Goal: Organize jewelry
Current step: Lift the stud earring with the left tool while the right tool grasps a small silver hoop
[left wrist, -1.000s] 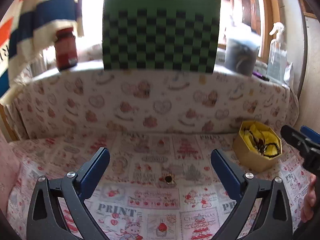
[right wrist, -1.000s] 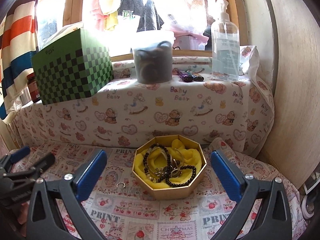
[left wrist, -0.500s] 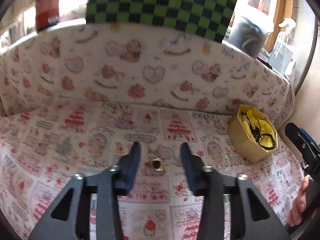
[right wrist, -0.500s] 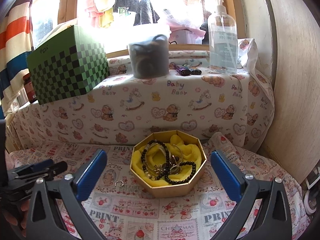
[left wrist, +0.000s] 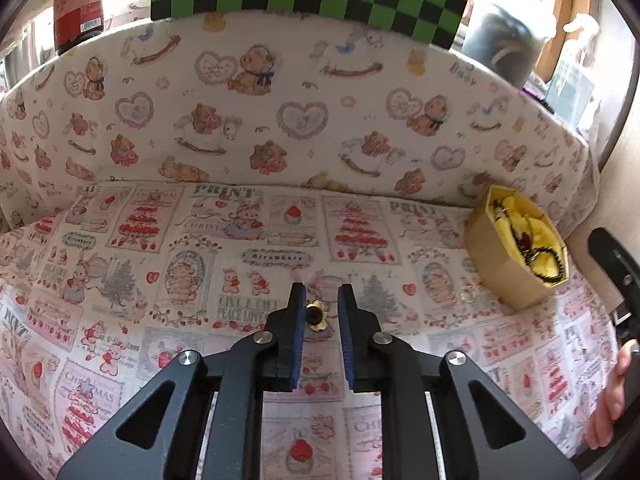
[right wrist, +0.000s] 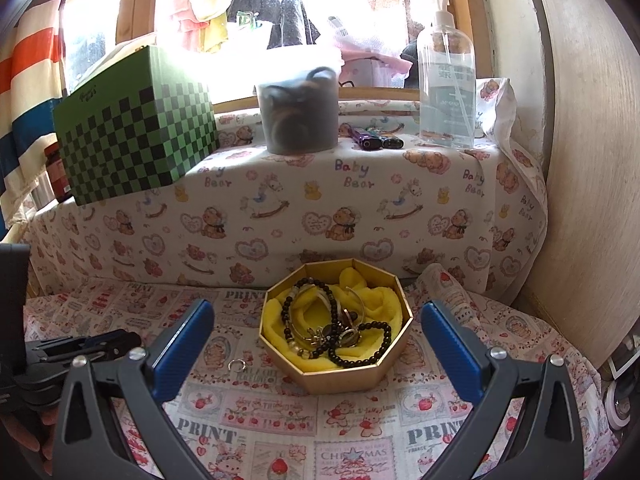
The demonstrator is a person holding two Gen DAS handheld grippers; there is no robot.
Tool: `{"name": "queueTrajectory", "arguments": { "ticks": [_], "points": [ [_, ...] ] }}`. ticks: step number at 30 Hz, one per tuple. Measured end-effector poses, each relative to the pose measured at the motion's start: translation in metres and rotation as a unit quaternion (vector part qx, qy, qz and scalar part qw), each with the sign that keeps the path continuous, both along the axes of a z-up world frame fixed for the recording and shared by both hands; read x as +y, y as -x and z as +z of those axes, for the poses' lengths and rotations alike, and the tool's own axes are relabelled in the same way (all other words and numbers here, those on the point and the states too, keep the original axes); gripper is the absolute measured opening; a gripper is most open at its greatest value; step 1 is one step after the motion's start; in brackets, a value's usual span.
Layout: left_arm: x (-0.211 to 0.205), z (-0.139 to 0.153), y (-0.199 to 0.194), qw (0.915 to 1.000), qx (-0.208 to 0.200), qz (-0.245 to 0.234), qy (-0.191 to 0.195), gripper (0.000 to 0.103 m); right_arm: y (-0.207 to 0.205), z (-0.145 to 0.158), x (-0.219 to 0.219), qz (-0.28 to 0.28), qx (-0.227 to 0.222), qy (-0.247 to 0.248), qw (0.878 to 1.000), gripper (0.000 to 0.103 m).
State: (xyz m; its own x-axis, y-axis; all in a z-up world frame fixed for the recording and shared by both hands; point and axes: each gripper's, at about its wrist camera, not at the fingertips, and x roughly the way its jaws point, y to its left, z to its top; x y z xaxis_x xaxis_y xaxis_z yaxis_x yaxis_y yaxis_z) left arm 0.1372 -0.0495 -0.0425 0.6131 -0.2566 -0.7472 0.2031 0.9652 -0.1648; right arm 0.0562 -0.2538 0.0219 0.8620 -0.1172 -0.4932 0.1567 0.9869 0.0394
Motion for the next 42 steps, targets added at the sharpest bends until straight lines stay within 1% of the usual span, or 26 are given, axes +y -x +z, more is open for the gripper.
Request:
{"name": "queueTrajectory", "arguments": {
  "ticks": [2, 6, 7, 11, 13, 14, 17, 20, 22, 24, 26, 29, 32, 33, 35, 37, 38, 40, 41, 42],
  "points": [
    [-0.002, -0.005, -0.003, 1.0, 0.007, -0.006, -0.001, 0.012, 0.0, 0.0, 0.0, 0.0, 0.002, 0.0, 1.0, 0.103],
    [-0.002, -0.009, -0.007, 0.9998, 0.017, -0.003, -0.001, 0.01, 0.0, 0.001, 0.001, 0.0, 0.001, 0.001, 1.0, 0.103],
    [-0.001, -0.009, -0.007, 0.9998, 0.018, -0.001, -0.004, 0.008, 0.001, 0.001, 0.001, 0.0, 0.0, 0.001, 1.0, 0.103],
    [-0.004, -0.006, -0.005, 0.9999, 0.009, 0.005, -0.012, 0.008, 0.002, 0.002, 0.001, 0.001, -0.002, -0.005, 1.0, 0.103],
    [-0.001, 0.004, 0.001, 0.9996, -0.016, 0.011, -0.021, 0.008, 0.002, 0.002, 0.0, 0.003, -0.002, -0.009, 1.0, 0.103],
    [0.004, 0.011, 0.006, 0.9992, -0.032, 0.015, -0.02, 0.008, 0.003, 0.003, 0.0, 0.004, -0.002, -0.01, 1.0, 0.103],
    [0.018, 0.036, 0.021, 0.9966, -0.076, 0.031, 0.0, 0.007, 0.005, 0.005, 0.0, 0.008, -0.005, -0.017, 1.0, 0.103],
    [0.028, 0.059, 0.039, 0.9914, -0.121, 0.046, 0.015, 0.008, 0.006, 0.006, 0.001, 0.013, -0.007, -0.02, 1.0, 0.103],
    [0.032, 0.07, 0.05, 0.9871, -0.15, 0.054, 0.015, 0.008, 0.006, 0.006, 0.004, 0.017, -0.007, -0.019, 1.0, 0.103],
    [0.036, 0.078, 0.057, 0.9833, -0.17, 0.062, 0.015, 0.008, 0.006, 0.005, 0.007, 0.023, -0.005, -0.013, 1.0, 0.103],
    [0.042, 0.082, 0.062, 0.981, -0.181, 0.068, 0.018, 0.008, 0.005, 0.005, 0.012, 0.043, -0.001, -0.009, 0.999, 0.103],
    [0.041, 0.084, 0.063, 0.9802, -0.184, 0.07, 0.02, 0.008, 0.005, 0.006, 0.024, 0.105, 0.017, -0.007, 0.994, 0.103],
    [0.039, 0.081, 0.058, 0.9812, -0.179, 0.072, 0.012, 0.008, 0.004, 0.007, 0.035, 0.165, 0.034, -0.025, 0.985, 0.103],
    [0.039, 0.078, 0.058, 0.9812, -0.178, 0.073, 0.012, 0.007, 0.002, 0.007, 0.038, 0.176, 0.043, -0.032, 0.983, 0.103],
    [0.039, 0.075, 0.056, 0.981, -0.177, 0.079, 0.007, 0.008, -0.004, 0.005, 0.043, 0.184, 0.064, -0.049, 0.98, 0.095],
    [0.042, 0.074, 0.056, 0.9802, -0.178, 0.087, 0.009, 0.008, -0.014, 0.0, 0.047, 0.188, 0.097, -0.061, 0.975, 0.077],
    [0.044, 0.074, 0.057, 0.9801, -0.177, 0.089, 0.014, 0.008, -0.019, -0.004, 0.05, 0.181, 0.12, -0.06, 0.974, 0.073],
    [0.047, 0.074, 0.057, 0.98, -0.175, 0.093, 0.018, 0.007, -0.028, -0.015, 0.056, 0.169, 0.149, -0.054, 0.973, 0.054],
    [0.048, 0.074, 0.057, 0.9796, -0.176, 0.096, 0.017, 0.007, -0.031, -0.02, 0.059, 0.164, 0.162, -0.048, 0.972, 0.048],
    [0.048, 0.074, 0.057, 0.9792, -0.177, 0.098, 0.015, 0.007, -0.035, -0.025, 0.062, 0.163, 0.174, -0.043, 0.97, 0.039]
  ]
}}
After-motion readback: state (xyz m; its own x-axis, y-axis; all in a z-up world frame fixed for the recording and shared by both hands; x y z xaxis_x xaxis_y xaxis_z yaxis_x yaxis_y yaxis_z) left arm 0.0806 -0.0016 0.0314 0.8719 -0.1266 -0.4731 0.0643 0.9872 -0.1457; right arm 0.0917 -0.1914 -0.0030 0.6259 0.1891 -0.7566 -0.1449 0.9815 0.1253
